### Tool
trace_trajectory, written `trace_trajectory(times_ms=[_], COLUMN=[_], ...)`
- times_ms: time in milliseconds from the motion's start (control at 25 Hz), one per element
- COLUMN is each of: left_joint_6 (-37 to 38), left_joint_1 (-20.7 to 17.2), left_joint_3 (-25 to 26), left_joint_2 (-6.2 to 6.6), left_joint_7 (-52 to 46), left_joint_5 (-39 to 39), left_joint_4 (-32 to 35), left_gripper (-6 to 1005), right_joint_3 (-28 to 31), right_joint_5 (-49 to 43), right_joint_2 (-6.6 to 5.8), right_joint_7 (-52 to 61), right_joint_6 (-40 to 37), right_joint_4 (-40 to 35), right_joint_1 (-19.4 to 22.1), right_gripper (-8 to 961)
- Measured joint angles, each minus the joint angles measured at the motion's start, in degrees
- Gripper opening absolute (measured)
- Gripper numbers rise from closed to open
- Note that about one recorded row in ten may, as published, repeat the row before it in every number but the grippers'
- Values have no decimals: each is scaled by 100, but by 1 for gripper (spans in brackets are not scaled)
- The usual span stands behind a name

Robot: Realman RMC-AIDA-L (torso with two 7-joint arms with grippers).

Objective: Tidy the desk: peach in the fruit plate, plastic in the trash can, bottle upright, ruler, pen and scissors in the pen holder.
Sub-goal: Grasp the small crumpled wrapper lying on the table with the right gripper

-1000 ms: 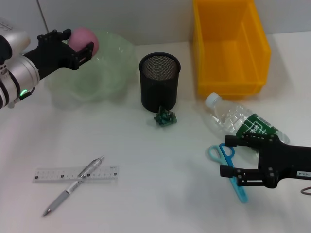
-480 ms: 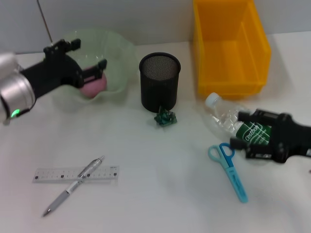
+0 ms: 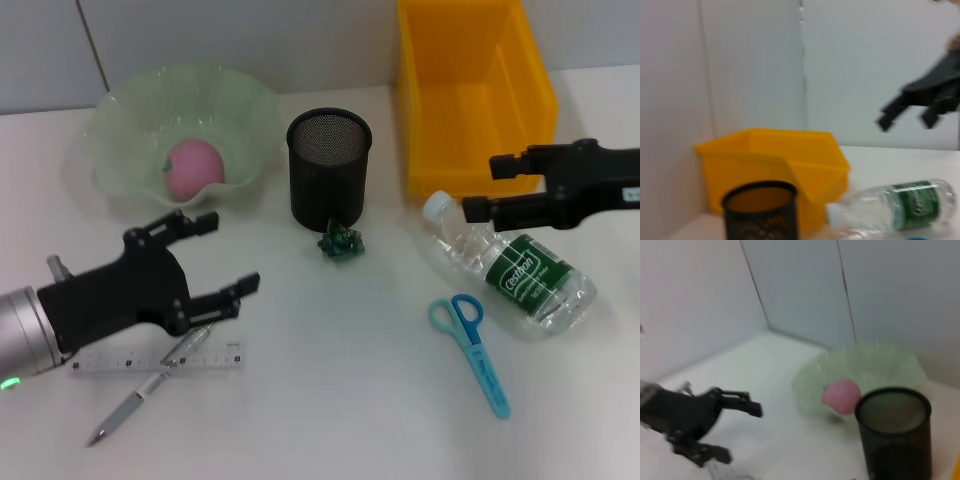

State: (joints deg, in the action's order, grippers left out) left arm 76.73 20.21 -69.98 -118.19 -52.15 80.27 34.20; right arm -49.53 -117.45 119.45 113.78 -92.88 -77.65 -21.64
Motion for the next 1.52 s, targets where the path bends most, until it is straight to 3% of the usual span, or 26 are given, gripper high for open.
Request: trace_trajectory(times_ms=[160,200,400,520,1080,1520], left_joint_6=[233,474,759,758,148,79], left_joint_1=[131,293,528,543,733,737], left_joint_3=[-9,-12,6,17,-55,-128], left_joint_2=[10,75,207,224,168,119], left_joint_7=[-44,-47,-9,-8,-10,-10], left_joint_5=[126,148,149,148,146,146], left_joint_4=[-251,-555,-982,-1023,-1400,-1353], left_gripper=[849,849,848,849,849,848], right_joint_3=[-550,-841,-1412,-1702,-2881,-3134], right_joint_5=[-756,-1211,-2052,-2302,-2534,-2369], right_joint_2=[-18,-36,-38,-33,-7,17], right_joint_7=[1016,1723,2790,3052,3617,3689], right_joint_6=[21,-19,12,155,1961,2735], right_joint_4=[-556,-678,-692,-618,1253,2260], right_joint_1=[-278,-550,-1078,-1226,-1882,-2254], right_gripper=[817,817,817,817,816,817])
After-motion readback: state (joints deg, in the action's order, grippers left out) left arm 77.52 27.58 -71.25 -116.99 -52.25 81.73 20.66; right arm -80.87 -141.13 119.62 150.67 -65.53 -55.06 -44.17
